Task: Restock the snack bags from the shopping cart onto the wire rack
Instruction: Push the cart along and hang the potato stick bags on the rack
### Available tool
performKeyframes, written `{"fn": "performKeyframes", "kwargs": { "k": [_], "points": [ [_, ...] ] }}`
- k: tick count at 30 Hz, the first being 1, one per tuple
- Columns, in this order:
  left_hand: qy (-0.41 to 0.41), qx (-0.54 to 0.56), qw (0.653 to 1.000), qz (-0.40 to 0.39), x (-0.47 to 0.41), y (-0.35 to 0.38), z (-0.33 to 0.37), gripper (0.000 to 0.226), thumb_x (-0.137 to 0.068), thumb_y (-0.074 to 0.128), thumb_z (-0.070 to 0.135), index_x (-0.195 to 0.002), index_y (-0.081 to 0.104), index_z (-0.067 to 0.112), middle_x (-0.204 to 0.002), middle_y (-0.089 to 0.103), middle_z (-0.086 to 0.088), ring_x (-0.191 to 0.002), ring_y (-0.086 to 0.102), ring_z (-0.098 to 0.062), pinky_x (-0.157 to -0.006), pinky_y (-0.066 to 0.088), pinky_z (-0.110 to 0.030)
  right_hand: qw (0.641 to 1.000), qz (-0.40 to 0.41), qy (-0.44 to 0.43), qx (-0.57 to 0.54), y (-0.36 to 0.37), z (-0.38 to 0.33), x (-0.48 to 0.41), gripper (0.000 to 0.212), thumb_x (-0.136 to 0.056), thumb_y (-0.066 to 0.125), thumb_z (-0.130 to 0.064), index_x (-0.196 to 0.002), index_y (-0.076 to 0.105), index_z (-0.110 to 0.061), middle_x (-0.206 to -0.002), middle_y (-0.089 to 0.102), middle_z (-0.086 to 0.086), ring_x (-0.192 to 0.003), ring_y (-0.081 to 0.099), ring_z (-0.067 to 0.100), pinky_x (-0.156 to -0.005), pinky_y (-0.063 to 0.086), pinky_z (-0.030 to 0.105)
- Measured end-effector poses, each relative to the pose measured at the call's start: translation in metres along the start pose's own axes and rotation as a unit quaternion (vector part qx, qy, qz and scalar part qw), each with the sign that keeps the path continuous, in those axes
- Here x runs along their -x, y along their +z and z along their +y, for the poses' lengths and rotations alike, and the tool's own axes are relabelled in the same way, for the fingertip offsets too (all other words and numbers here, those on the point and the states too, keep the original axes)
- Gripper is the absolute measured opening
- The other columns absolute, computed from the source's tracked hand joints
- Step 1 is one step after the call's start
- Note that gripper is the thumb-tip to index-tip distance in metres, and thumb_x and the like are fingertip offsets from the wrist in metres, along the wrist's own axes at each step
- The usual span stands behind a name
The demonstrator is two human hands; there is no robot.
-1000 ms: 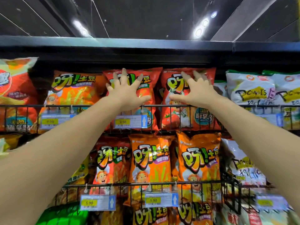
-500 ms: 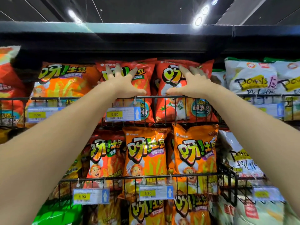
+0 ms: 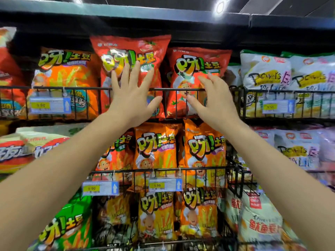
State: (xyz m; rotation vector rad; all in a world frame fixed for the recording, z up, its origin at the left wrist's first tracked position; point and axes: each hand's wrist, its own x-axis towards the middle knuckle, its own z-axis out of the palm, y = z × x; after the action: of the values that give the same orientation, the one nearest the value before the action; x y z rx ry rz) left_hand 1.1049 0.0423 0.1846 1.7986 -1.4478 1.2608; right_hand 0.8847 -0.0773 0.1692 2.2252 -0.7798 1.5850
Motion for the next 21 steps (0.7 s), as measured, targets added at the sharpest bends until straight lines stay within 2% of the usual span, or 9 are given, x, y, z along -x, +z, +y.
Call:
{"fn": "performKeyframes", "kwargs": {
  "k": [4, 7, 11, 15, 18, 21],
  "points": [
    [-0.001, 0.011, 1.000, 0.000, 0.020, 0.008, 0.007, 0.079, -0.099, 0.045, 0.061, -0.165, 0.015, 0.030, -0.172, -0.005, -0.015, -0.158, -0.009, -0.040, -0.123, 0.000, -0.068, 1.000, -0.006, -0.024, 0.002, 0.006, 0.002, 0.043, 0.069, -0.099, 0.060, -0.048, -0.157, 0.037, -0.021, -0.167, 0.024, 0.008, -0.156, 0.016, 0.026, -0.125, 0.022, 0.047],
    [0.011, 0.023, 1.000, -0.002, 0.032, 0.009, 0.008, 0.079, -0.099, 0.048, 0.057, -0.165, 0.017, 0.026, -0.172, -0.004, -0.017, -0.158, -0.006, -0.039, -0.123, 0.003, -0.068, 0.999, -0.005, -0.032, -0.014, 0.007, 0.002, 0.066, 0.067, -0.098, 0.063, -0.044, -0.156, 0.039, -0.019, -0.165, 0.027, 0.010, -0.154, 0.022, 0.028, -0.123, 0.028, 0.051],
    [0.053, 0.070, 0.996, 0.014, 0.068, 0.014, 0.023, 0.074, -0.097, 0.049, 0.054, -0.160, 0.032, 0.020, -0.171, 0.010, -0.019, -0.158, 0.007, -0.039, -0.124, 0.009, -0.066, 0.999, -0.047, -0.012, -0.014, 0.011, 0.004, 0.098, 0.065, -0.098, 0.064, -0.044, -0.153, 0.043, -0.017, -0.163, 0.032, 0.007, -0.152, 0.028, 0.026, -0.121, 0.031, 0.048],
    [0.086, 0.113, 0.990, -0.016, 0.107, 0.030, 0.040, 0.067, -0.095, 0.055, 0.049, -0.152, 0.047, 0.015, -0.161, 0.033, -0.020, -0.149, 0.030, -0.040, -0.118, 0.030, -0.059, 0.998, -0.065, -0.001, 0.016, 0.018, 0.011, 0.123, 0.061, -0.097, 0.062, -0.046, -0.149, 0.048, -0.017, -0.152, 0.044, 0.006, -0.144, 0.039, 0.025, -0.114, 0.041, 0.050],
    [0.062, 0.113, 0.986, -0.106, 0.119, 0.040, 0.043, 0.067, -0.099, 0.055, 0.051, -0.158, 0.038, 0.023, -0.164, 0.029, -0.015, -0.151, 0.025, -0.036, -0.121, 0.029, -0.055, 0.995, -0.078, 0.035, 0.045, 0.022, 0.016, 0.131, 0.066, -0.095, 0.063, -0.053, -0.151, 0.046, -0.021, -0.154, 0.043, 0.008, -0.146, 0.036, 0.028, -0.114, 0.040, 0.054],
    [0.011, 0.078, 0.979, -0.188, 0.116, 0.050, 0.043, 0.073, -0.102, 0.046, 0.058, -0.164, 0.013, 0.039, -0.170, 0.011, -0.012, -0.156, 0.009, -0.039, -0.124, 0.018, -0.054, 0.987, -0.134, 0.067, 0.064, 0.025, 0.022, 0.130, 0.080, -0.093, 0.059, -0.063, -0.161, 0.028, -0.033, -0.169, 0.019, 0.008, -0.157, 0.012, 0.030, -0.124, 0.022, 0.052]
  ]
}}
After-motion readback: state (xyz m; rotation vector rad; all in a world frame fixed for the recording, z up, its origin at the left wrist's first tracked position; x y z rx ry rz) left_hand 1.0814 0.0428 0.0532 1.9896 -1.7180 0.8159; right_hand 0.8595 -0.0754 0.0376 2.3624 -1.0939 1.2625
